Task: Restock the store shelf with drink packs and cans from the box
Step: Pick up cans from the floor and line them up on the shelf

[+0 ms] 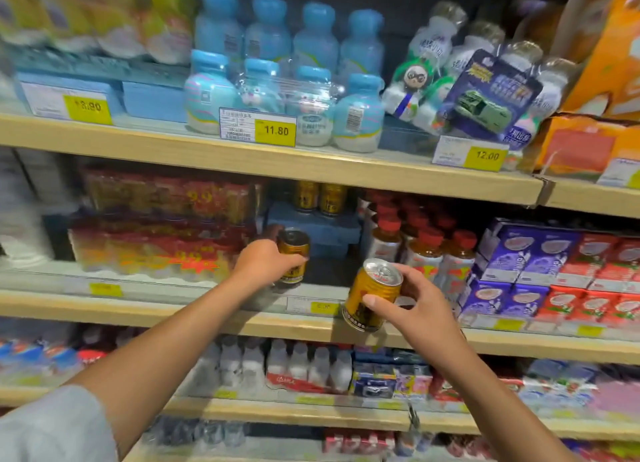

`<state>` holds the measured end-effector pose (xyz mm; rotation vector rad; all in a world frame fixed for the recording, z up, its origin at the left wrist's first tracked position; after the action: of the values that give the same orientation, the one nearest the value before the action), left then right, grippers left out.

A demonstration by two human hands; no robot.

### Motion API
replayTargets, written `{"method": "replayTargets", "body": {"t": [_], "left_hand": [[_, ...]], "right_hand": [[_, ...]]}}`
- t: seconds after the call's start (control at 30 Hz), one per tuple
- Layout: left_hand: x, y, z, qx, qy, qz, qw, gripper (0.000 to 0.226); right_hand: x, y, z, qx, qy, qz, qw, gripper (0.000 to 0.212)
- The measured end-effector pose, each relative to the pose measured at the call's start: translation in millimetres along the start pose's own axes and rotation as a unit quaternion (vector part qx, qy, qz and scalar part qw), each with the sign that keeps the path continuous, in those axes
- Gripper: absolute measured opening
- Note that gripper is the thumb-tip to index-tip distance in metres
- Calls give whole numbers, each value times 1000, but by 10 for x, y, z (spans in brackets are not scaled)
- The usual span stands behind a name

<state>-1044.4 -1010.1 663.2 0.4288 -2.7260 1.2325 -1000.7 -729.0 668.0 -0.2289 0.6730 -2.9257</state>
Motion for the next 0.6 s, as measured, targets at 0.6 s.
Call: {"method": "replayTargets", "body": {"t": [0.6], "left_hand": [[215,174,300,23,-2,121,992,71]], "right_hand": [[792,914,243,-175,85,-15,981,30]]}}
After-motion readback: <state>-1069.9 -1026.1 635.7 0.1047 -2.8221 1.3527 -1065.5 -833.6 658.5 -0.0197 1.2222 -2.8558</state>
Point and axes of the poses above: each hand's wrist, its own x-axis towards the middle knuckle, its own y-axis out of the palm, z = x × y, the point moved 3 cm from there along x, towards the middle knuckle, and after that the axes turned 9 degrees about y, right-handed, at the moved point
